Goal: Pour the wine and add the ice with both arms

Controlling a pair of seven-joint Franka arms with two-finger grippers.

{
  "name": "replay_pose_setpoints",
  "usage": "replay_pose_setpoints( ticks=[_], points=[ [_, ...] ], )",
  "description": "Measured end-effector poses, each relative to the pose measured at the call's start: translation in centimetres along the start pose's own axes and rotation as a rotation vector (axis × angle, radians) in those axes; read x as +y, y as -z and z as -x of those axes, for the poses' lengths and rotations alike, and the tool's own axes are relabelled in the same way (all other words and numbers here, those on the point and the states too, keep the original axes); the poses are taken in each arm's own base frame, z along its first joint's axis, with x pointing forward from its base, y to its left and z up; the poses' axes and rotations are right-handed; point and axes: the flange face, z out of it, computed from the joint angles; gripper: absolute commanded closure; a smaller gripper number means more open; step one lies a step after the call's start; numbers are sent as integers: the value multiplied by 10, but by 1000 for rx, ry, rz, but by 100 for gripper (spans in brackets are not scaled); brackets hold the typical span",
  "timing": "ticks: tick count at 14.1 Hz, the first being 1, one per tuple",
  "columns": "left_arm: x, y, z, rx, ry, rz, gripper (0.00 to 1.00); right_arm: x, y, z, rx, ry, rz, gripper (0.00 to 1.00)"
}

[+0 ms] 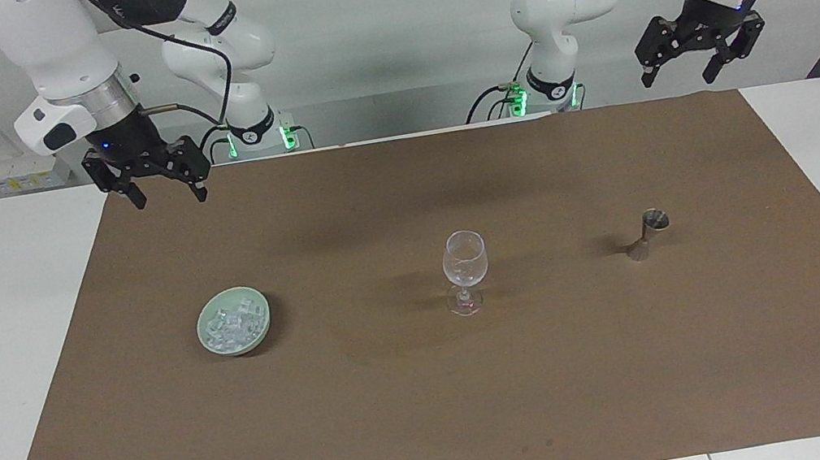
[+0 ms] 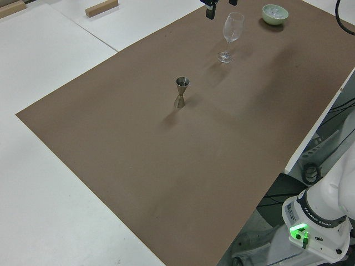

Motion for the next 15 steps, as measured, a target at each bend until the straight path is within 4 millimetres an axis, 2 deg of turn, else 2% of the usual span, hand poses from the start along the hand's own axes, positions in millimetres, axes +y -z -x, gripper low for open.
replay_pose_setpoints(
  ticks=[5, 11, 15],
  points=[
    [-16, -7, 1, -14, 30, 8, 0, 0, 0, 0, 0, 0, 0, 0],
    [-21, -6, 1, -10, 42, 21, 0, 0, 0, 0, 0, 0, 0, 0],
    [-18, -12, 0, -26, 215, 59, 0, 0, 0, 0, 0, 0, 0, 0]
  ],
)
